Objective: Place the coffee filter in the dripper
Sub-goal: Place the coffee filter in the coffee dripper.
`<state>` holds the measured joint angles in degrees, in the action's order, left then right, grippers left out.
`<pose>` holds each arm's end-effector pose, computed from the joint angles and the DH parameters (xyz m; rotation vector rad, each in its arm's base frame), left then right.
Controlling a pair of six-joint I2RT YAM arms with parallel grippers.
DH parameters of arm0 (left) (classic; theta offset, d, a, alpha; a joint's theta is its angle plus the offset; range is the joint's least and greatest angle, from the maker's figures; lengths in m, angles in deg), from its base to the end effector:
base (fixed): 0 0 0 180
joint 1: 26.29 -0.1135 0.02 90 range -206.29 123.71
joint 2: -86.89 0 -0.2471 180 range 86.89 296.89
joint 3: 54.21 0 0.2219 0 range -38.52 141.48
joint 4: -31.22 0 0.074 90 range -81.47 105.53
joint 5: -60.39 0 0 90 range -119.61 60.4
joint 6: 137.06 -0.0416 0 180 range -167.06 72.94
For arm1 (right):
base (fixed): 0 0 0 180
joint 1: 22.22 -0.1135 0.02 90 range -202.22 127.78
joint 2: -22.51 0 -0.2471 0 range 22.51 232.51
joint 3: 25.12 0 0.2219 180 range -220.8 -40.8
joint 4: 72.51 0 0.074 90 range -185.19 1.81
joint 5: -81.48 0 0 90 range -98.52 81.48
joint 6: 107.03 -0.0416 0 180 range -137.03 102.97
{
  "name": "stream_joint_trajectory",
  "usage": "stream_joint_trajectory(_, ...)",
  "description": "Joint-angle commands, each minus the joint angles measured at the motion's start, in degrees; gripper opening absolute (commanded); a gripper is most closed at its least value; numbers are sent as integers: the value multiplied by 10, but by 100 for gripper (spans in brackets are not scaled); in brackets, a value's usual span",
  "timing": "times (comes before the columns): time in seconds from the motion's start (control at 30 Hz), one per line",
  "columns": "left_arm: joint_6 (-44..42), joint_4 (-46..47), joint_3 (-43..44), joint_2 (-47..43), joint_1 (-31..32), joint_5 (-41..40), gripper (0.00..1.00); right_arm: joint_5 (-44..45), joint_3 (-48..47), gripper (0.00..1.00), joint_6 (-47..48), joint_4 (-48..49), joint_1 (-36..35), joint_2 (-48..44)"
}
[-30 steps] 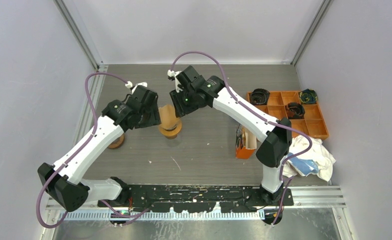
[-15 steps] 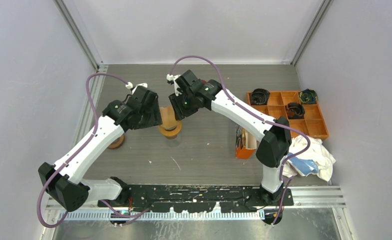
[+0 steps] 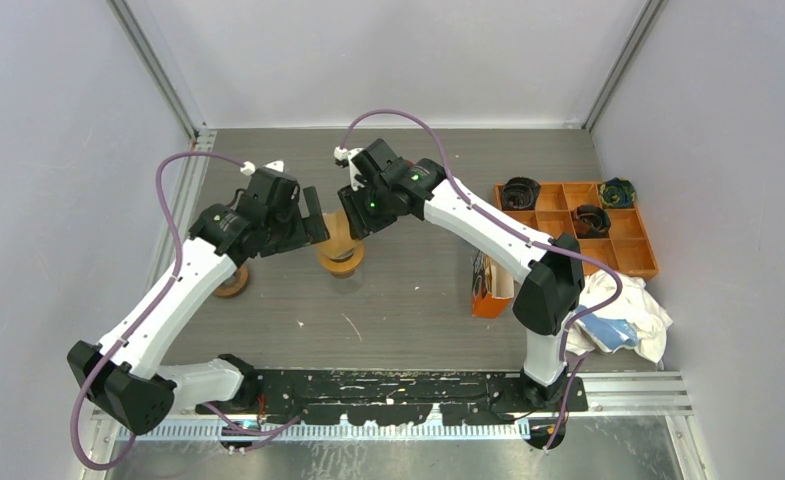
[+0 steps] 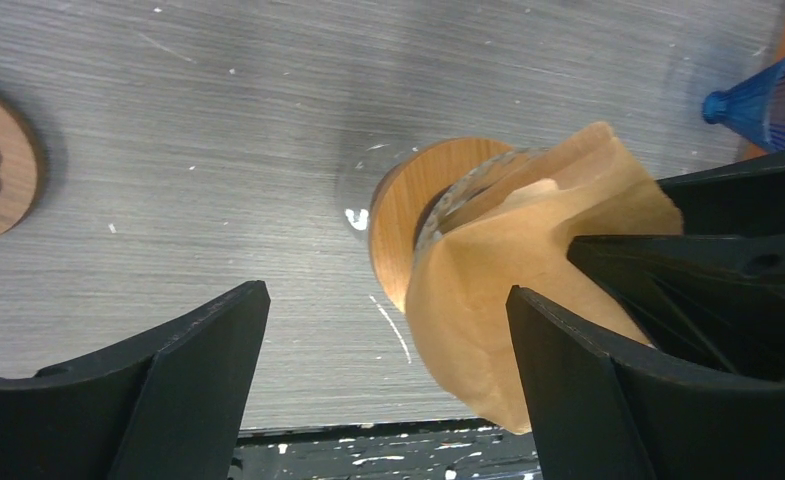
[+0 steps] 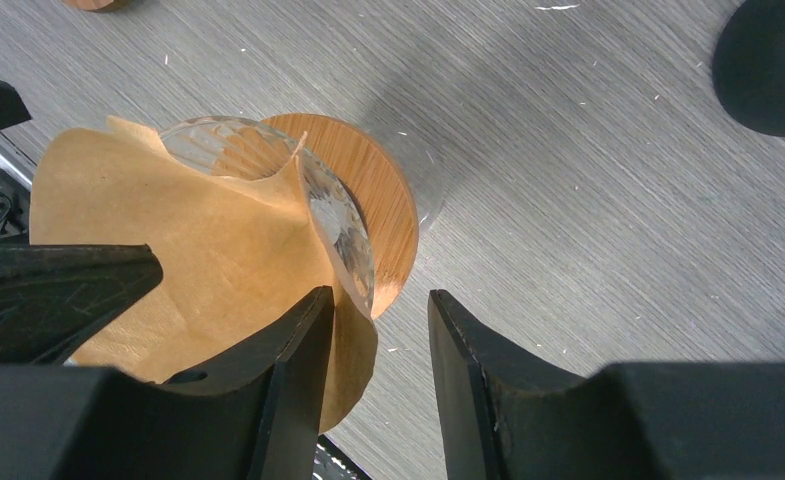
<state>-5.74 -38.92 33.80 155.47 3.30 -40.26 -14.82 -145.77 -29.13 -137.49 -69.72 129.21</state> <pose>0.1879 -0.0979 0.3284 -0.3329 2.4394 -0.3227 0.2526 0.2824 0.3140 -0.8211 2.4099 0.5692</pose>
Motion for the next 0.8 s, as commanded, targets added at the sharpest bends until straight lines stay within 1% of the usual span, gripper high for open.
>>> stream_joint_trajectory(0.0, -16, 53, 2, 0, -9, 40, 92, -2, -3, 46, 7, 25, 0, -35)
stream_joint_trajectory(0.17, -22, 58, 8, 31, -16, 45, 93, -1, -2, 46, 7, 26, -1, -36)
stream_joint_trajectory(0.33, -21, 66, 2, 59, -24, 26, 92, -3, 1, 46, 8, 26, 0, -33)
stream_joint_trajectory(0.63, -9, 69, -28, 68, -31, 13, 91, 5, 15, 47, 11, 31, 0, -33)
stream_joint_trajectory(0.77, -2, 69, -41, 63, -32, 20, 91, 4, 19, 47, 11, 34, 0, -35)
